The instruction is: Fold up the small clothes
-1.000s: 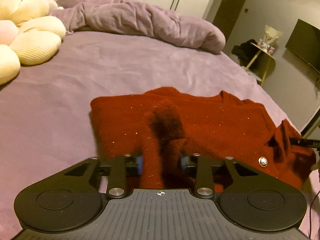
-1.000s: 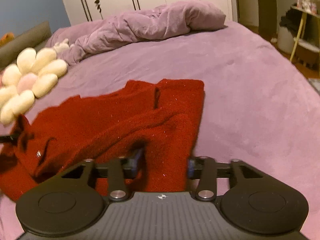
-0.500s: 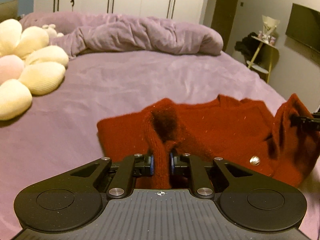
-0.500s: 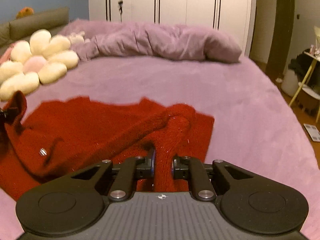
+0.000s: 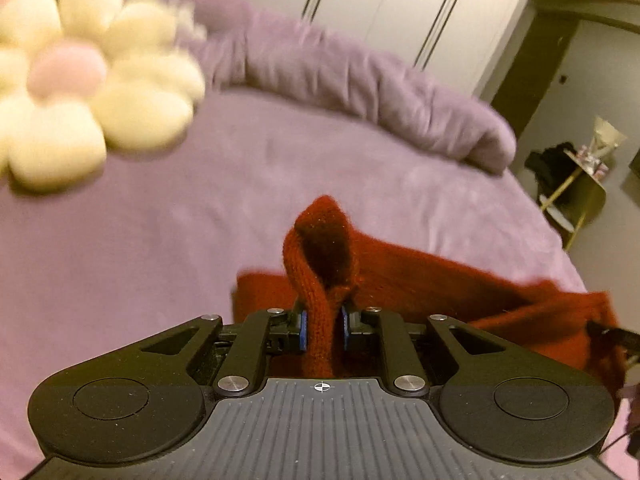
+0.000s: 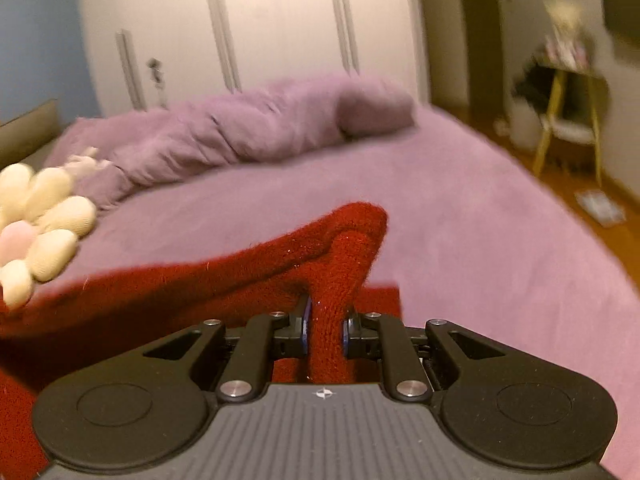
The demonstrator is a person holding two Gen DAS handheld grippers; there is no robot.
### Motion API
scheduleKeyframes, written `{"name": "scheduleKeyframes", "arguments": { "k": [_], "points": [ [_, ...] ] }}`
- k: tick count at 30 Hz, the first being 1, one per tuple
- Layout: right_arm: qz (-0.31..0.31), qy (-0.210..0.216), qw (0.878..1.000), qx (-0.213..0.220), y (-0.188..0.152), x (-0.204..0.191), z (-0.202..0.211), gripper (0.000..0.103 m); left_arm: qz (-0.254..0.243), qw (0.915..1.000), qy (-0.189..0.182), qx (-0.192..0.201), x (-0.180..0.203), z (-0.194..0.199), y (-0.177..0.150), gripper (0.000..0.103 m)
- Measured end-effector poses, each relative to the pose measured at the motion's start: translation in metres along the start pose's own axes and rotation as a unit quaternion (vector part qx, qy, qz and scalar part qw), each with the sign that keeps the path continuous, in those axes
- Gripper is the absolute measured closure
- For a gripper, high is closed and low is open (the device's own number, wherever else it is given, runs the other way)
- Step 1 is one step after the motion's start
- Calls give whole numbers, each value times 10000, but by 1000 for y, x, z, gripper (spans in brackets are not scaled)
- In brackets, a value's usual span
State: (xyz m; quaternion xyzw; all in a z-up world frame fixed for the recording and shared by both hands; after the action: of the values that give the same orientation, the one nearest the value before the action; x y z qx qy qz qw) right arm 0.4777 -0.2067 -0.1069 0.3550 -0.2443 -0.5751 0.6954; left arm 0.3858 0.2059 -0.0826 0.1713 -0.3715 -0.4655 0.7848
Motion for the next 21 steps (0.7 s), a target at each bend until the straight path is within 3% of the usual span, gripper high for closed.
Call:
{"name": "scheduleKeyframes", "arguments": {
  "k": [2, 4, 6, 8, 9, 10, 11, 14, 17, 18, 19, 21],
  "points": [
    [53, 29, 9995, -325, -14, -4, -19, 84, 2, 9996, 5, -271, -4, -18, -12, 69],
    [149, 61, 9991, -388, -22, -9, -25, 78, -50, 9994, -13, -344, -7, -28, -21, 59],
    [189, 174, 9993, -287, -22, -11, -24, 71, -57, 9993, -49, -366, -9, -35, -24, 59],
    [284, 173, 9991, -256, -21, -12, -24, 71, 35, 9994, -5, -358, -13, -38, -23, 61],
    [410, 152, 9987, -243, -21, -15, -22, 76, 89, 9994, 6, -324, -13, -36, -24, 79],
    [603, 68, 9980, -200, -20, -16, -21, 83, 88, 9996, -4, -250, -12, -34, -22, 86],
    [830, -11, 9965, -131, -16, -18, -18, 91, 34, 9999, 29, -155, -10, -31, -18, 86],
    [1396, -361, 9889, 371, 6, -28, -2, 92, -88, 9994, 85, 324, 1, -15, -1, 87],
    [1561, -928, 9803, 781, 33, -26, 4, 95, 39, 9979, 198, 620, 9, -13, 20, 86],
    [1458, -954, 9819, 747, 36, -23, 0, 95, 34, 9971, 333, 679, 10, -17, 24, 83],
    [1372, -994, 9832, 681, 39, -21, -6, 94, -14, 9962, 486, 722, 10, -21, 25, 67],
    [1370, -1347, 9801, 491, 36, -14, -15, 80, -3, 9934, 908, 695, 3, -28, 23, 41]
  ]
}}
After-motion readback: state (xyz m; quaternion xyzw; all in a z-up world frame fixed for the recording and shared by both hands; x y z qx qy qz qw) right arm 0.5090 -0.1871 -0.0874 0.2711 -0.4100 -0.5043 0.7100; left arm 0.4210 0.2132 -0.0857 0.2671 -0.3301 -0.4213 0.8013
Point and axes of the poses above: each gripper's, at about its wrist camera, not at the fingertips, and z roughly against the way its jaws point, x to its right, y to its top, the point moved 10 cm from there along -z, roughly the way its jaws point, and after that the axes turned 9 degrees about z, right-handed, at the moved point
